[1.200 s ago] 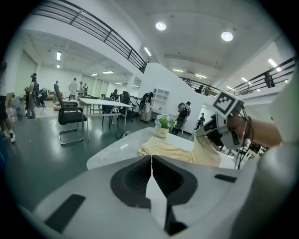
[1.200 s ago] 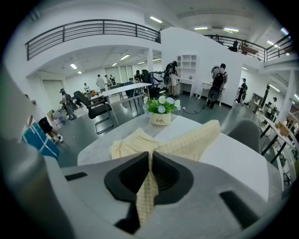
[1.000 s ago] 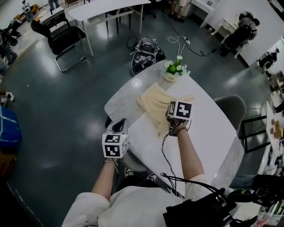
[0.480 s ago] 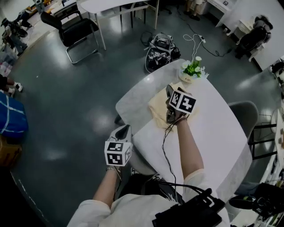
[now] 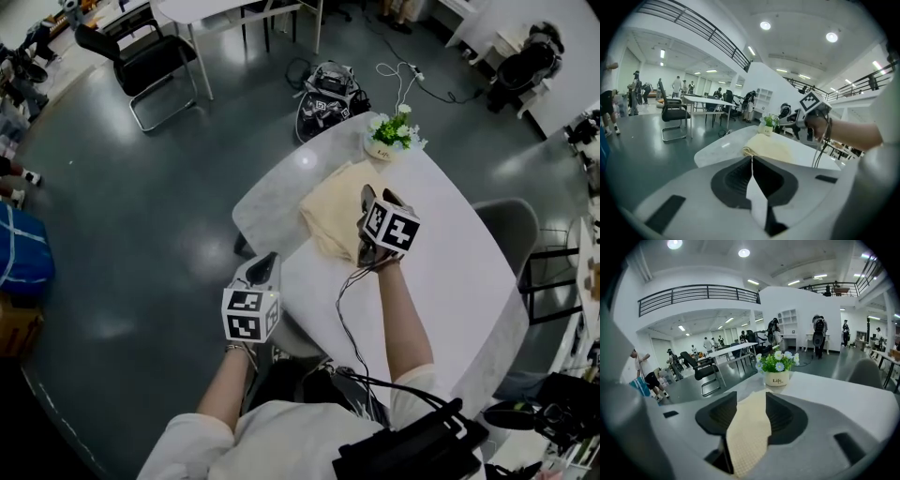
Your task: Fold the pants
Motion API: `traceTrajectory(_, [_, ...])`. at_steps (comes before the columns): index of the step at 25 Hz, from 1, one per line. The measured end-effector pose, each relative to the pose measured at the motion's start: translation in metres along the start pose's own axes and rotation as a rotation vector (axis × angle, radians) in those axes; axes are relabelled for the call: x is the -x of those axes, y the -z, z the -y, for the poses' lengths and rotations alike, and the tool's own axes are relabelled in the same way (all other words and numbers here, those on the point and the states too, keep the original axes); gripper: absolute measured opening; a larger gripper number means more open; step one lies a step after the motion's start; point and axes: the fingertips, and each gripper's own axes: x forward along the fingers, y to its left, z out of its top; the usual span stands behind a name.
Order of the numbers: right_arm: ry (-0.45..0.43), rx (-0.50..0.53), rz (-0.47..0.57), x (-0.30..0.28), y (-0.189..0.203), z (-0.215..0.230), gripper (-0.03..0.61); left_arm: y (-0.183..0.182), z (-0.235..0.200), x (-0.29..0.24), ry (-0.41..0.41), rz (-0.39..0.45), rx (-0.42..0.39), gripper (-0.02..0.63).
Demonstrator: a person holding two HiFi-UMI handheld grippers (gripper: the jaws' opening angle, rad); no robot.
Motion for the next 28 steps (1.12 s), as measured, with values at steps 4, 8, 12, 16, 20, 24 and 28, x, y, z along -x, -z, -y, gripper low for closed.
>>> traceTrajectory(4, [0.002,0.016,0.060,0.039,-0.012,0.006,0.183,-0.010,0.023,0.010,0.012,0.030,-0.019,0.014])
traceTrajectory(8, [0.004,-0.007,0.122,0.087,-0.018,0.013,0.138,-0.020,0.045,0.025,0.016,0.062,-0.042,0.014])
traceTrajectory(12, [-0.007,-0.022,0.126,0.132,-0.010,0.024,0.115,-0.035,0.071,0.045,0.015,0.099,-0.068,0.014])
traceTrajectory(16, [-0.022,-0.034,0.127,0.172,0.006,0.033,0.095,-0.054,0.099,0.068,0.010,0.148,-0.126,0.014])
traceTrajectory(20, [-0.044,-0.037,0.113,0.207,0.022,0.039,0.077,-0.066,0.118,0.090,-0.016,0.189,-0.153,0.014])
traceTrajectory(24, [-0.056,-0.026,0.137,0.239,0.029,0.041,0.034,-0.068,0.128,0.107,-0.051,0.222,-0.169,0.014])
traceTrajectory(28, [-0.041,-0.018,0.159,0.261,0.035,0.049,-0.005,-0.062,0.131,0.115,-0.084,0.230,-0.161,0.014])
